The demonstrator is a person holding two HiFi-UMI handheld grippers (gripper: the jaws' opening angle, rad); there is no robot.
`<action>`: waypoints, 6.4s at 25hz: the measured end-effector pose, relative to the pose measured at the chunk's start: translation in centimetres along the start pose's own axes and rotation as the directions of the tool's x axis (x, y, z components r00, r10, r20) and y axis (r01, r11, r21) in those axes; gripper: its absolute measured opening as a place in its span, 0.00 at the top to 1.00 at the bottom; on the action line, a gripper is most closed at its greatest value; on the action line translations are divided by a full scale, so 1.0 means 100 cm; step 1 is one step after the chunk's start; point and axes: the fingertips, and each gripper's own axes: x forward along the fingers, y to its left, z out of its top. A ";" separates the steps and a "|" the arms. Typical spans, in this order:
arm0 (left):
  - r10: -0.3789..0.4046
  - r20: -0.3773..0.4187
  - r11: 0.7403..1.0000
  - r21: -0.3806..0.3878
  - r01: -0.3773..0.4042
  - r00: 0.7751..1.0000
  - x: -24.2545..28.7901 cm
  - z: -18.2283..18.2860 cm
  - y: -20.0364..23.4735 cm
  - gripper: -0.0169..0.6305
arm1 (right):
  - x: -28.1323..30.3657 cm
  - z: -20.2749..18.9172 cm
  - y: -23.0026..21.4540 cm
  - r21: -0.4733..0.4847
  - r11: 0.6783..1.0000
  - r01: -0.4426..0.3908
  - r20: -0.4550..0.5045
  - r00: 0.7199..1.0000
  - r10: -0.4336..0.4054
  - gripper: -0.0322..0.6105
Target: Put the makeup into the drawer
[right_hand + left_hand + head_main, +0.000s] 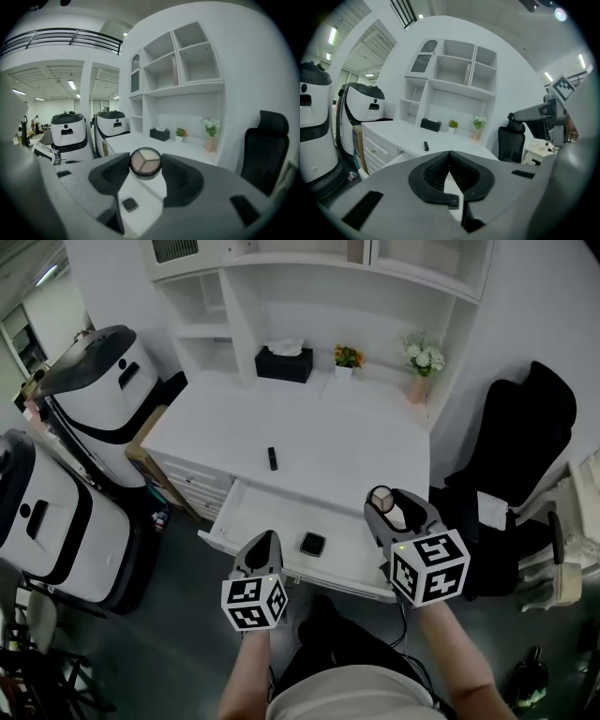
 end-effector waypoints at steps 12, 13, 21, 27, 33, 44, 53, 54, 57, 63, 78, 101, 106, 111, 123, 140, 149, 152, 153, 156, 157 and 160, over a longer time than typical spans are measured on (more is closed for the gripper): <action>0.249 0.045 0.967 -0.074 -0.245 0.967 -0.061 -0.001 0.081 0.98 | 0.077 0.008 0.092 -0.057 0.960 -0.273 0.007 0.962 0.274 0.62; 0.271 0.047 0.960 -0.079 -0.267 0.961 -0.066 -0.001 0.090 0.98 | 0.085 0.007 0.100 -0.068 0.954 -0.292 0.002 0.956 0.293 0.62; 0.400 0.015 0.910 -0.125 -0.395 0.916 -0.095 -0.014 0.138 0.98 | 0.142 -0.011 0.154 -0.112 0.905 -0.410 -0.066 0.912 0.405 0.62; 0.469 -0.028 0.869 -0.162 -0.467 0.883 -0.108 -0.033 0.161 0.98 | 0.179 -0.040 0.179 -0.130 0.872 -0.472 -0.137 0.879 0.456 0.62; 0.514 -0.079 0.833 -0.191 -0.519 0.854 -0.117 -0.053 0.178 0.98 | 0.213 -0.078 0.193 -0.139 0.847 -0.514 -0.217 0.850 0.480 0.62; 0.578 -0.141 0.773 -0.222 -0.594 0.804 -0.118 -0.081 0.203 0.98 | 0.274 -0.155 0.211 -0.151 0.804 -0.575 -0.365 0.789 0.495 0.62; 0.612 -0.182 0.731 -0.241 -0.638 0.770 -0.123 -0.098 0.214 0.98 | 0.305 -0.214 0.219 -0.174 0.789 -0.590 -0.462 0.756 0.464 0.62; 0.614 -0.187 0.727 -0.243 -0.642 0.767 -0.123 -0.100 0.215 0.98 | 0.306 -0.219 0.220 -0.177 0.787 -0.591 -0.469 0.754 0.461 0.62; 0.619 -0.199 0.717 -0.250 -0.650 0.760 -0.124 -0.106 0.217 0.98 | 0.309 -0.231 0.220 -0.187 0.780 -0.597 -0.487 0.746 0.454 0.62; 0.620 -0.212 0.711 -0.254 -0.655 0.755 -0.120 -0.110 0.217 0.98 | 0.309 -0.249 0.219 -0.188 0.770 -0.610 -0.526 0.724 0.446 0.62; 0.622 -0.227 0.707 -0.249 -0.662 0.750 -0.115 -0.114 0.216 0.98 | 0.313 -0.263 0.218 -0.209 0.752 -0.626 -0.545 0.712 0.442 0.62; 0.575 -0.168 0.775 -0.203 -0.599 0.801 -0.096 -0.084 0.196 0.98 | 0.271 -0.148 0.214 -0.126 0.801 -0.585 -0.291 0.794 0.534 0.62; 0.544 -0.139 0.808 -0.178 -0.561 0.827 -0.084 -0.068 0.190 0.98 | 0.268 -0.103 0.194 -0.102 0.844 -0.526 -0.193 0.843 0.502 0.62; 0.505 -0.117 0.842 -0.154 -0.518 0.855 -0.065 -0.054 0.182 0.98 | 0.276 -0.068 0.168 -0.109 0.883 -0.457 -0.123 0.887 0.444 0.62; 0.461 -0.104 0.871 -0.139 -0.472 0.881 -0.042 -0.038 0.182 0.98 | 0.313 -0.047 0.113 -0.092 0.952 -0.292 -0.119 0.952 0.281 0.62; 0.445 -0.131 0.873 -0.159 -0.462 0.886 -0.012 -0.039 0.203 0.98 | 0.369 -0.083 0.097 -0.095 0.975 -0.201 -0.275 0.947 0.169 0.62; 0.448 -0.137 0.868 -0.171 -0.466 0.884 -0.012 -0.041 0.214 0.98 | 0.380 -0.092 0.100 -0.112 0.974 -0.195 -0.337 0.930 0.148 0.67; 0.450 -0.138 0.866 -0.176 -0.469 0.882 -0.013 -0.042 0.216 0.98 | 0.381 -0.094 0.098 -0.130 0.974 -0.184 -0.352 0.927 0.128 0.69; 0.450 -0.137 0.865 -0.177 -0.469 0.882 -0.014 -0.042 0.217 0.98 | 0.381 -0.095 0.098 -0.136 0.974 -0.180 -0.356 0.926 0.122 0.70; 0.453 -0.138 0.864 -0.179 -0.471 0.881 -0.016 -0.043 0.220 0.98 | 0.382 -0.095 0.096 -0.148 0.974 -0.171 -0.362 0.926 0.107 0.72; 0.453 -0.138 0.863 -0.179 -0.472 0.881 -0.017 -0.043 0.220 0.98 | 0.383 -0.096 0.096 -0.152 0.974 -0.168 -0.364 0.926 0.103 0.73; 0.456 -0.136 0.861 -0.181 -0.475 0.879 -0.017 -0.044 0.221 0.98 | 0.383 -0.097 0.094 -0.164 0.973 -0.161 -0.370 0.925 0.090 0.75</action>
